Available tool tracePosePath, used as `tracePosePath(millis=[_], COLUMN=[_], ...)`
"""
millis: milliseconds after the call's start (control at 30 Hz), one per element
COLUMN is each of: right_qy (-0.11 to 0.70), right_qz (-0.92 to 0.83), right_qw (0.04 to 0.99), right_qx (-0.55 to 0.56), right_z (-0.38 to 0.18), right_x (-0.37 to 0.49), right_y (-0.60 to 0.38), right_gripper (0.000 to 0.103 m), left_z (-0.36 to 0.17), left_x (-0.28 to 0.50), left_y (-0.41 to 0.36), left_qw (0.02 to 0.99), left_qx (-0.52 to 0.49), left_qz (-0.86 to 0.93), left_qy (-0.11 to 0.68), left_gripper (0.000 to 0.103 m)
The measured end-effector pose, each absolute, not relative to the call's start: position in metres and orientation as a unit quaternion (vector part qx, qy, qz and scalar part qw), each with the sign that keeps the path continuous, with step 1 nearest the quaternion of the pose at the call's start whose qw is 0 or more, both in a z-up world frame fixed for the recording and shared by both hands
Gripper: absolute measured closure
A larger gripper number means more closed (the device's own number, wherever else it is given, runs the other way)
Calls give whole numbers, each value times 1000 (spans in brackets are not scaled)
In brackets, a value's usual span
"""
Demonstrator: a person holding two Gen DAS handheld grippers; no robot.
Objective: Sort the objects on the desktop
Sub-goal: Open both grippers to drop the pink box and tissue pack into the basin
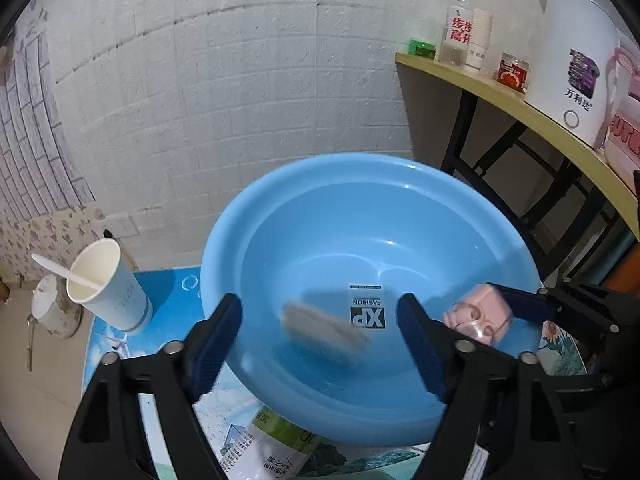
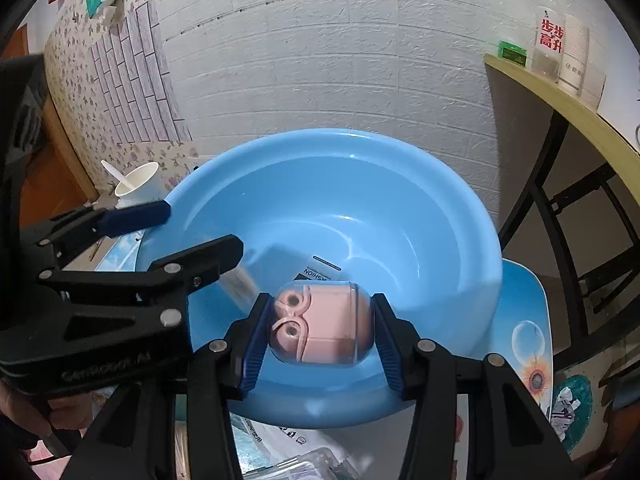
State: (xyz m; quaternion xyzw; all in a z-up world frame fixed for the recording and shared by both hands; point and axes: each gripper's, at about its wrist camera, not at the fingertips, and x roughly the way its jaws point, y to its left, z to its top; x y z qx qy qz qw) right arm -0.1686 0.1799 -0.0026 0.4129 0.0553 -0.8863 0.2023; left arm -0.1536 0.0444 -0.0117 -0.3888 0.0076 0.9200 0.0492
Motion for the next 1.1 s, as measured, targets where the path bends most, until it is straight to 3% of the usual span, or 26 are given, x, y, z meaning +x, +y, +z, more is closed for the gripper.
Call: tracePosePath(millis=[100,300,467,767,1100], right_qy=[55,47,61,15,-14], right_qz=[-885,-889,-893,-903,-905], right_qw=[204,207,203,165,149], right_qx=[414,406,397,397,397], right_z=[-3,5,13,23,35], right_x=[-168,-160,-151,-131,-97], right_y=[179,180,177,194,199], right_gripper=[53,53,51,48,48], left_z=[-8,0,6,21,26], left_x=[-151,-142,-135,-107,-63], left_y=[46,35,28,19,14], left_qw=[49,39,23,33,-7], left_qx=[-386,-391,-396,-385,-382], left_qz=[921,920,918,921,924], left_qy=[11,-14,-17,-50,-21], left_gripper=[10,0,0,0,0])
